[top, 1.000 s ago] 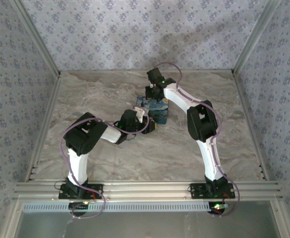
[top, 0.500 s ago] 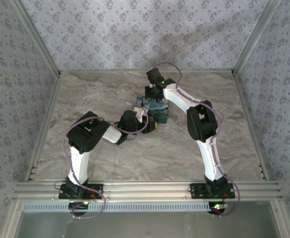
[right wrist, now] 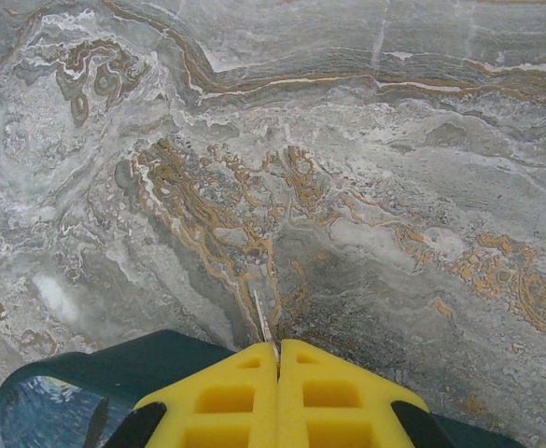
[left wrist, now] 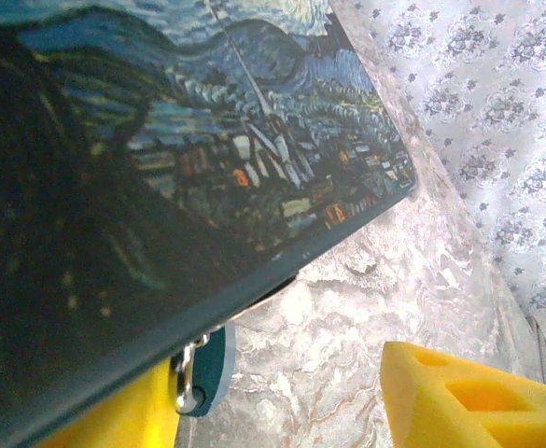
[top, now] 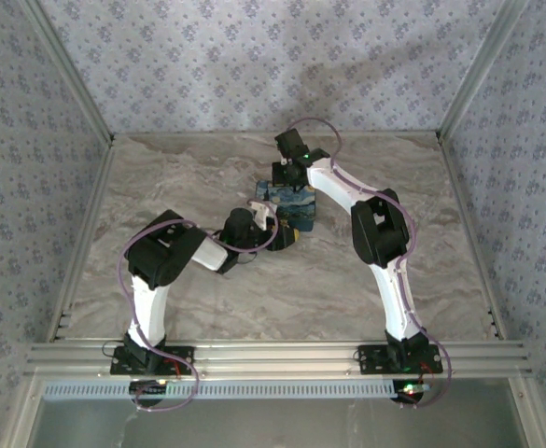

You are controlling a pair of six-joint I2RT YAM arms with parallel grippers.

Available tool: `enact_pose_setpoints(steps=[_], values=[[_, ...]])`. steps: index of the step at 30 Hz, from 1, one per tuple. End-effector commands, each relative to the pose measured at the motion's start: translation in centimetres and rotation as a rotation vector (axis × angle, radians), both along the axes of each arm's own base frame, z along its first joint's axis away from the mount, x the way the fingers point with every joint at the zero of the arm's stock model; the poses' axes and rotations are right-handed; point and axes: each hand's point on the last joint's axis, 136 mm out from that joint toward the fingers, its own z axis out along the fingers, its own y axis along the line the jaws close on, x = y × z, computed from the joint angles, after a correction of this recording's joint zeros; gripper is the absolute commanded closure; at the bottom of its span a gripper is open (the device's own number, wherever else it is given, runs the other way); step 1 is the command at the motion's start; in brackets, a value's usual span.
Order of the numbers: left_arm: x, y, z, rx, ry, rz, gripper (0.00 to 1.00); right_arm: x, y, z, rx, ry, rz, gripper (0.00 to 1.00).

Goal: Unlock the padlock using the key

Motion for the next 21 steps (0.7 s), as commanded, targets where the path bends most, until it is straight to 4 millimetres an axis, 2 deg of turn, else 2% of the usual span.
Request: enact_pose_setpoints(steps=[1, 4, 13, 14, 17, 18, 21], values=[[1.7, 1.6, -0.8, 0.027, -0.013, 0.124, 0.42, -5.1, -0.5, -6.3, -0.09, 0.231, 0.038, 1.0], [1.4, 1.5, -1.1, 0.052, -0.035, 0.151, 0.37, -5.1, -0.4, -6.4, -0.092, 0.231, 0.039, 1.0], [1.3, 1.4, -0.9, -0.03, -0.028, 0.211, 0.39, -5.0, -0.3, -6.6, -0.09, 0.23, 0.039, 1.0], [1.2, 1.2, -0.8, -0.046, -0.023, 0.207, 0.4, -5.0, -0.3, -6.6, -0.089, 0.229, 0.039, 1.0], [0.9, 0.6, -0.6, -0.07, -0.018, 0.172, 0.51, -5.0, -0.2, -6.7, -0.09, 0.23, 0.04, 1.0], [0.8, 0.5, -0.7, -0.065, -0.01, 0.165, 0.51, -4.9, -0.2, -6.7, -0.09, 0.229, 0.041, 1.0], [0.6, 0.4, -0.6, -0.065, -0.012, 0.157, 0.42, -5.0, -0.2, -6.7, -0.09, 0.231, 0.042, 1.0]])
